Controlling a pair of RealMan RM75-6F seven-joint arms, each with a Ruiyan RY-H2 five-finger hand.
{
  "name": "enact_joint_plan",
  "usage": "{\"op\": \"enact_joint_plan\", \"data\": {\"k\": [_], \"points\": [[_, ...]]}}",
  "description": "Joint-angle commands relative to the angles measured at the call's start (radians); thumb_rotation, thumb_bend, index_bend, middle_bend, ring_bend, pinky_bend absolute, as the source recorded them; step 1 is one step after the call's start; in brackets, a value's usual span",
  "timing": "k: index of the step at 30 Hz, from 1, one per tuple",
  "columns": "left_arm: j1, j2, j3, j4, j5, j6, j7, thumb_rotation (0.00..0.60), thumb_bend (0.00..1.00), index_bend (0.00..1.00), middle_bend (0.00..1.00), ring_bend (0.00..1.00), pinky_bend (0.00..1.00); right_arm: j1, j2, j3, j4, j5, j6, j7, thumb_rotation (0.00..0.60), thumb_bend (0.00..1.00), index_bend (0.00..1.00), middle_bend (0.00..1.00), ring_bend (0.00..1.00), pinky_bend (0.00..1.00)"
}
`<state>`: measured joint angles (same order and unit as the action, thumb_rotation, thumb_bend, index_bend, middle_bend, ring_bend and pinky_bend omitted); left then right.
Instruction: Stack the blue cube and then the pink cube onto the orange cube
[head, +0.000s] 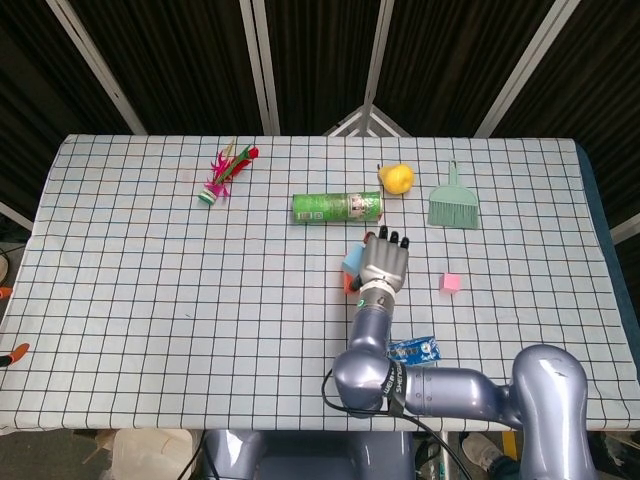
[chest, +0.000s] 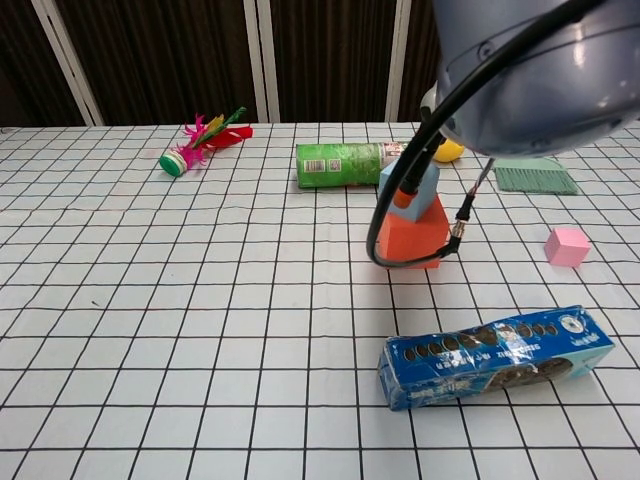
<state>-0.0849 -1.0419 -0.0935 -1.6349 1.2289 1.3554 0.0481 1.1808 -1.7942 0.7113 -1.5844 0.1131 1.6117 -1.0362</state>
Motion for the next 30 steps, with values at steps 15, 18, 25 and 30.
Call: {"op": "enact_joint_plan", "data": {"k": [15, 18, 25, 30], "points": [[-0.004, -0.007, -0.001, -0.004, -0.013, -0.004, 0.025, 0.6, 0.2, 0.21, 0.01, 0.0, 0.02, -0.036, 0.001, -0.012, 0.034, -0.049, -0.046, 0.011, 0.6, 0.29, 0.39, 0.07, 0.02, 0.0], [-0.004, -0.007, -0.002, -0.004, -0.015, -0.005, 0.025, 0.6, 0.2, 0.21, 0.01, 0.0, 0.02, -0.04, -0.001, -0.024, 0.039, -0.087, -0.045, 0.027, 0.6, 0.32, 0.41, 0.07, 0.02, 0.0], [-0.005, -0.007, -0.001, -0.007, -0.017, -0.008, 0.029, 0.6, 0.2, 0.21, 0.01, 0.0, 0.02, -0.05, -0.007, -0.034, 0.037, -0.133, -0.042, 0.051, 0.6, 0.35, 0.43, 0.07, 0.03, 0.0], [-0.005, -0.006, -0.001, -0.008, -0.021, -0.01, 0.03, 0.6, 0.2, 0.21, 0.01, 0.0, 0.02, -0.064, 0.0, -0.03, 0.023, -0.126, -0.049, 0.045, 0.6, 0.36, 0.43, 0.07, 0.02, 0.0]]}}
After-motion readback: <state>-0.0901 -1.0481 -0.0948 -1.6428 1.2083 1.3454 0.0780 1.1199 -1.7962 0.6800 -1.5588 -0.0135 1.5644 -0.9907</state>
